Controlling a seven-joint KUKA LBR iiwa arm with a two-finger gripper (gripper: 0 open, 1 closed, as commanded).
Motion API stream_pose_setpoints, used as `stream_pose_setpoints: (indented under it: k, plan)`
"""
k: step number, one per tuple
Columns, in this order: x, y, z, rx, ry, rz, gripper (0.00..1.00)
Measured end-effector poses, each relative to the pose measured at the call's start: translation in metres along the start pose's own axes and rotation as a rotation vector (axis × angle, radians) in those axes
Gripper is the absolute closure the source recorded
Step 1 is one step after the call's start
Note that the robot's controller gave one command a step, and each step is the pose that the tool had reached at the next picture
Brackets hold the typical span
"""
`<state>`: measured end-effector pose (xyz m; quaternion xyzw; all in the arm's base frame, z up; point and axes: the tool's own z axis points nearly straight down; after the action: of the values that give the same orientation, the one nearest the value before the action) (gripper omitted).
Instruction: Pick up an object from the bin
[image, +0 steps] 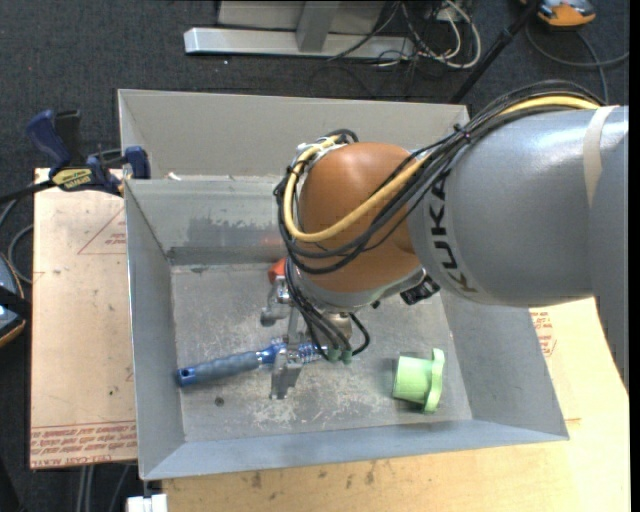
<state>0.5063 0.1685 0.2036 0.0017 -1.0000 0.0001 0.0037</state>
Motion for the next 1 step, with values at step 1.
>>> stream_pose_setpoints:
  k: [1]
  plan:
    - [-0.065,-0.0607,0.131,-0.007,-0.014,-0.056,0.0]
